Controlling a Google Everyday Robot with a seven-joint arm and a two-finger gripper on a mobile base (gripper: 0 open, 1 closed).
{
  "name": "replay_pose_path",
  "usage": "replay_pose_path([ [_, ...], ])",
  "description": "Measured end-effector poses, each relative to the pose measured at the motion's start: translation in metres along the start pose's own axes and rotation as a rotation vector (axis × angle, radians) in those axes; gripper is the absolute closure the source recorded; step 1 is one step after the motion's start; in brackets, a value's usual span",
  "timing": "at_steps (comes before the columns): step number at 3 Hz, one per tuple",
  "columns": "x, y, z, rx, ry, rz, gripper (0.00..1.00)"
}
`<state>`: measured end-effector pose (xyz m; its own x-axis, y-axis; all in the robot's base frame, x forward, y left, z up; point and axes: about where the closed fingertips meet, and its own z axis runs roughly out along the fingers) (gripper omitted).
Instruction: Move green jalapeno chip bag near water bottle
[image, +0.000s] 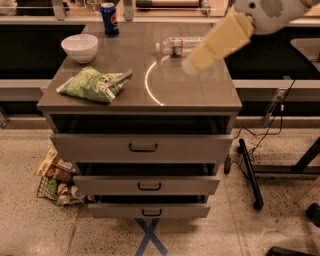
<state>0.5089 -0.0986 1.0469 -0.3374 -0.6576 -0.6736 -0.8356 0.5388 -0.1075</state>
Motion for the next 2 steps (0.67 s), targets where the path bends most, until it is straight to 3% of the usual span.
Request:
replay_pose_path([
  [1,-0.054,0.019,0.041,-0.011,-0.118,0.124,0.00],
  [2,-0.074,0.044,0.095,-0.047,-0.181,0.226,0.00],
])
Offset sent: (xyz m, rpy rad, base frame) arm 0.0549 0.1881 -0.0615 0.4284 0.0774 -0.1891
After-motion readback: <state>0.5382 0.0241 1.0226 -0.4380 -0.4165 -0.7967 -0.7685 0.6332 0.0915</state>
